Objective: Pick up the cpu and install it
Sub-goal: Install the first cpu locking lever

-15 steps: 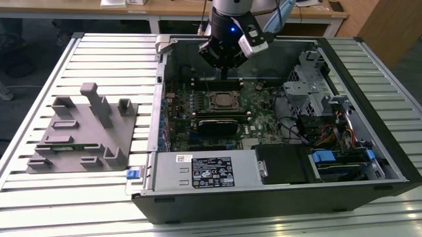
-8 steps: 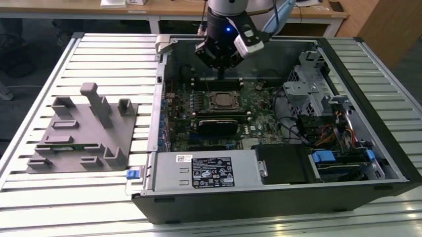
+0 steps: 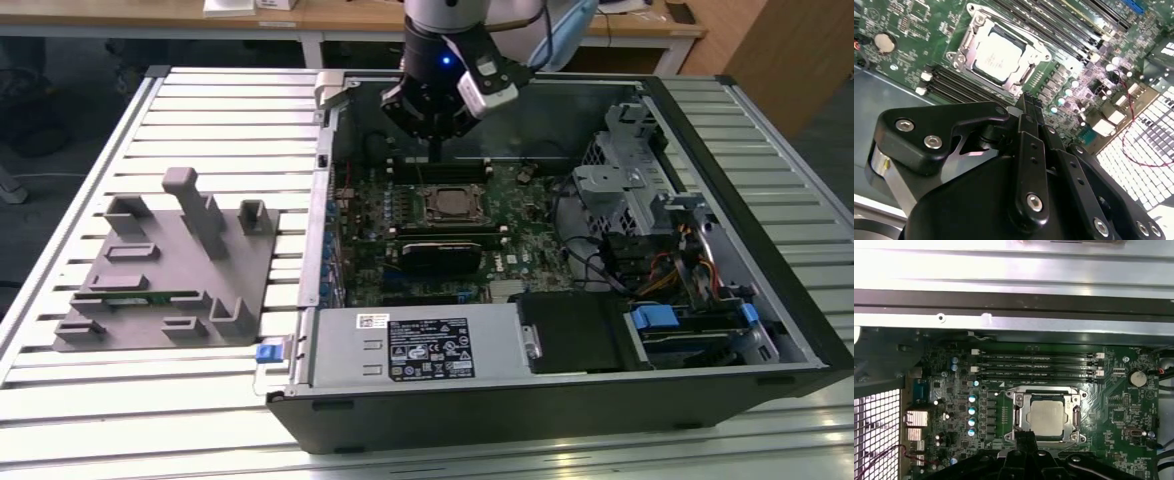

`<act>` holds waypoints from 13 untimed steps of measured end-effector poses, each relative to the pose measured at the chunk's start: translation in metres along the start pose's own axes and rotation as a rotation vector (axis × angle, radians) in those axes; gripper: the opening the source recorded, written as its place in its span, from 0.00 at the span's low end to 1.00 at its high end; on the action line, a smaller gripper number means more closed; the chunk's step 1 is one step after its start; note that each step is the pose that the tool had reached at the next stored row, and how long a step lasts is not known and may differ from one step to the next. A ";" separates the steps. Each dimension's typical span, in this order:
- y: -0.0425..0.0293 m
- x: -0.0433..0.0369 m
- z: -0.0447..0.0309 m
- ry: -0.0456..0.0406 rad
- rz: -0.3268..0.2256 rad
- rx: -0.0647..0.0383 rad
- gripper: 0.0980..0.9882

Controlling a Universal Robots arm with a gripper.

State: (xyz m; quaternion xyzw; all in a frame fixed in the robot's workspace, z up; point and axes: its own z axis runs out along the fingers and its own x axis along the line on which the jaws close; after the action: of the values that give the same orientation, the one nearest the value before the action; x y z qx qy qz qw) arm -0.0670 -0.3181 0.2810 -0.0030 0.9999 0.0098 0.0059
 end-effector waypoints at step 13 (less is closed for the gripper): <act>0.0046 0.0196 0.0074 -0.0057 0.016 0.000 0.01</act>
State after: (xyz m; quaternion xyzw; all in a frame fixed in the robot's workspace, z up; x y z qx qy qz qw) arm -0.0865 -0.3135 0.2734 0.0052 0.9999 0.0097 0.0086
